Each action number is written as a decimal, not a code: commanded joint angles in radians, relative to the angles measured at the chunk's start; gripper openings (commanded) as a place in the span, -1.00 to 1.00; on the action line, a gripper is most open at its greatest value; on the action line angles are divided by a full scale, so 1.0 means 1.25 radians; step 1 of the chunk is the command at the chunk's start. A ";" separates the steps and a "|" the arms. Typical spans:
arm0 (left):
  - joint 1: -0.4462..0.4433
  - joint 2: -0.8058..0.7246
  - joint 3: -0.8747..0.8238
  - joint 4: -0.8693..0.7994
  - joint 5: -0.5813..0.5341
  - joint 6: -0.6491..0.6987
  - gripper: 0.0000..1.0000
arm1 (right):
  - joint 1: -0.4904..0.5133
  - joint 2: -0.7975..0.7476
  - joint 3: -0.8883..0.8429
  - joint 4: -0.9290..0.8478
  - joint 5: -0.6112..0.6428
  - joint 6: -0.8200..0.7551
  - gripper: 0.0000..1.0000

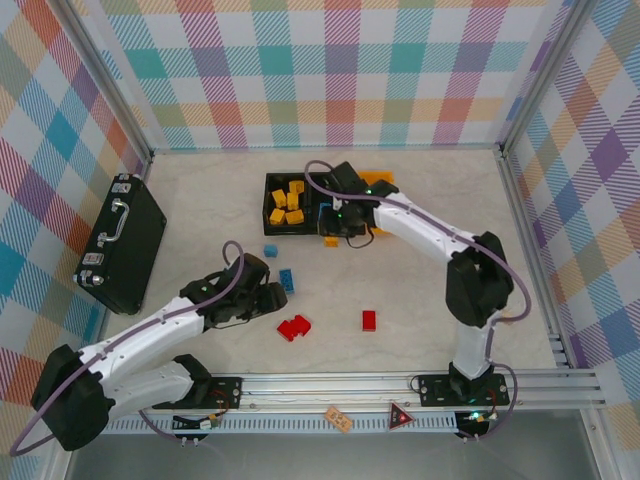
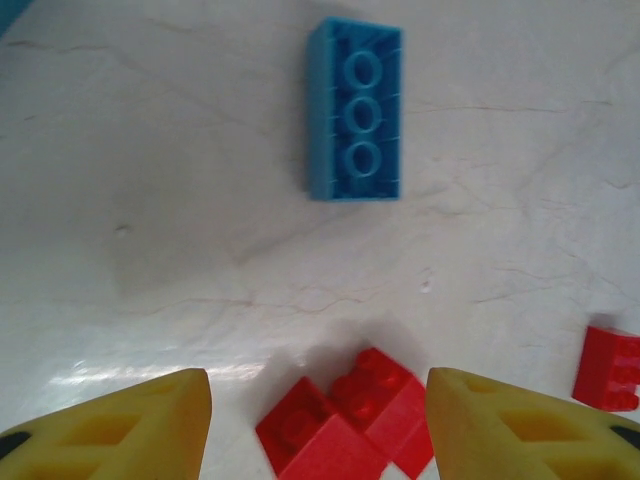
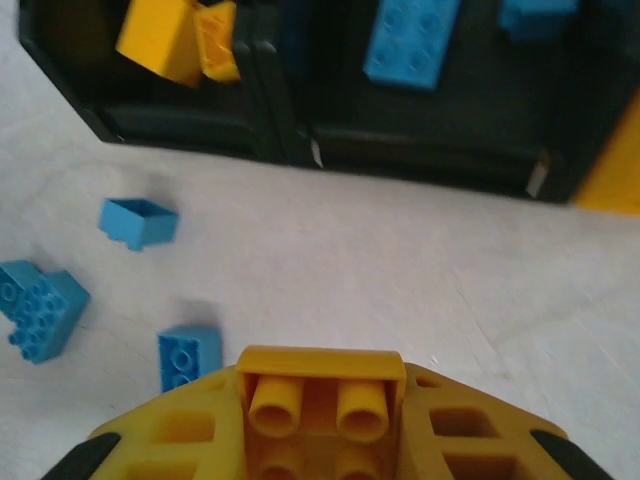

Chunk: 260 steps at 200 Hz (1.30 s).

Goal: Sort the legos into containers by color
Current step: Place the lego in the container.

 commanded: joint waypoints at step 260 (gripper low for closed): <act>0.005 -0.090 -0.039 -0.070 -0.055 -0.056 0.18 | 0.006 0.497 0.765 -0.165 -0.009 -0.039 -0.02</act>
